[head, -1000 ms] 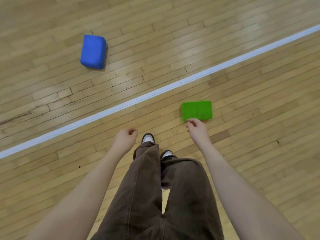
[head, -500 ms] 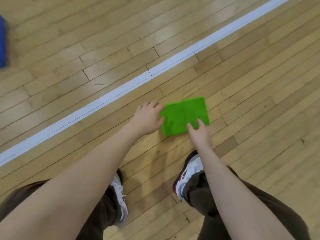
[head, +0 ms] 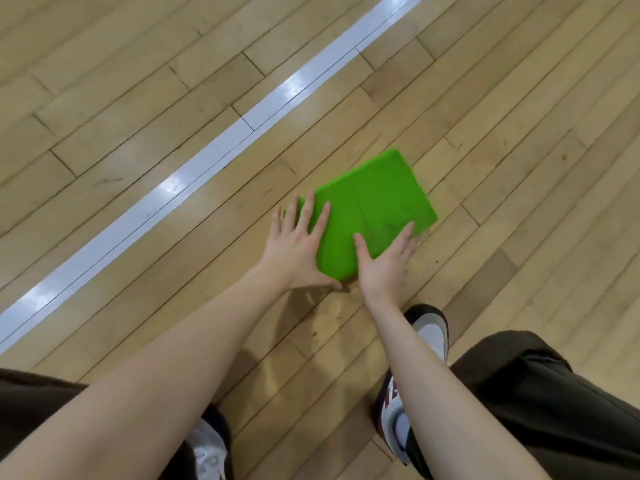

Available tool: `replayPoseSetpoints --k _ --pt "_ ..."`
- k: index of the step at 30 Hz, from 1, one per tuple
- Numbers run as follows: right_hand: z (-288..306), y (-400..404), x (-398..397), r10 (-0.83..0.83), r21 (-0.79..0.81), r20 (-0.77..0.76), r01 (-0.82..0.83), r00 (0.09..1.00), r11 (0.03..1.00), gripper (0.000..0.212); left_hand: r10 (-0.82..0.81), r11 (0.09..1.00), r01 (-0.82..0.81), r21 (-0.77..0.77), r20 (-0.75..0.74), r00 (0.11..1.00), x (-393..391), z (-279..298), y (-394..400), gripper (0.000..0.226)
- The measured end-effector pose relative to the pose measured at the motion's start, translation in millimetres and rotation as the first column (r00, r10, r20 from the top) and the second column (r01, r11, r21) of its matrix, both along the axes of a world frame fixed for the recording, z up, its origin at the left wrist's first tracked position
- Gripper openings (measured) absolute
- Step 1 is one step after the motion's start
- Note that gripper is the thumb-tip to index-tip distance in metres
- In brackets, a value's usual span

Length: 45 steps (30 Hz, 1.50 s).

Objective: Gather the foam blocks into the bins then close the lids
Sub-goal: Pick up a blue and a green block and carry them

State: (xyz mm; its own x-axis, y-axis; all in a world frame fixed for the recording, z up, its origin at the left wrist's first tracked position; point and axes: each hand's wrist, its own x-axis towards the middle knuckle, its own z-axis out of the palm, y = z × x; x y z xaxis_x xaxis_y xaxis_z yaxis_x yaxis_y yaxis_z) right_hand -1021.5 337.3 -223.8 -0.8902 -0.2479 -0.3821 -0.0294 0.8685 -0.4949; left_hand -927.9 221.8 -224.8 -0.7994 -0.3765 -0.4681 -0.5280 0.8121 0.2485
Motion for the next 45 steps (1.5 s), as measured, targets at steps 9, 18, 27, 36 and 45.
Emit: replayPoseSetpoints --k 9,18,27,36,45 --pt "-0.6 -54.3 20.5 0.147 -0.398 0.034 -0.121 0.989 0.910 0.092 0.260 0.964 -0.262 -0.036 -0.050 0.964 50.8 -3.3 -33.0 0.121" --pt "11.2 -106.1 20.3 0.268 -0.391 -0.047 -0.264 0.962 0.882 0.086 0.420 0.906 -0.409 0.106 -0.119 0.899 63.7 2.5 -68.6 0.116" --pt "57.9 -197.7 64.2 0.506 -0.512 -0.140 -0.500 0.851 0.699 0.076 0.493 0.868 -0.491 0.071 -0.230 0.839 122.9 47.3 -112.3 0.101" --pt "175.7 -337.6 196.7 0.738 -0.479 -0.313 -0.771 0.597 0.420 0.069 0.686 0.587 -0.809 -0.044 -0.505 0.525 269.5 148.7 -206.7 0.074" --pt "227.1 -475.3 299.7 0.893 -0.215 -0.354 -0.953 0.278 0.211 0.069 0.808 0.227 -0.972 -0.064 -0.544 0.225 368.9 196.5 -308.0 0.043"
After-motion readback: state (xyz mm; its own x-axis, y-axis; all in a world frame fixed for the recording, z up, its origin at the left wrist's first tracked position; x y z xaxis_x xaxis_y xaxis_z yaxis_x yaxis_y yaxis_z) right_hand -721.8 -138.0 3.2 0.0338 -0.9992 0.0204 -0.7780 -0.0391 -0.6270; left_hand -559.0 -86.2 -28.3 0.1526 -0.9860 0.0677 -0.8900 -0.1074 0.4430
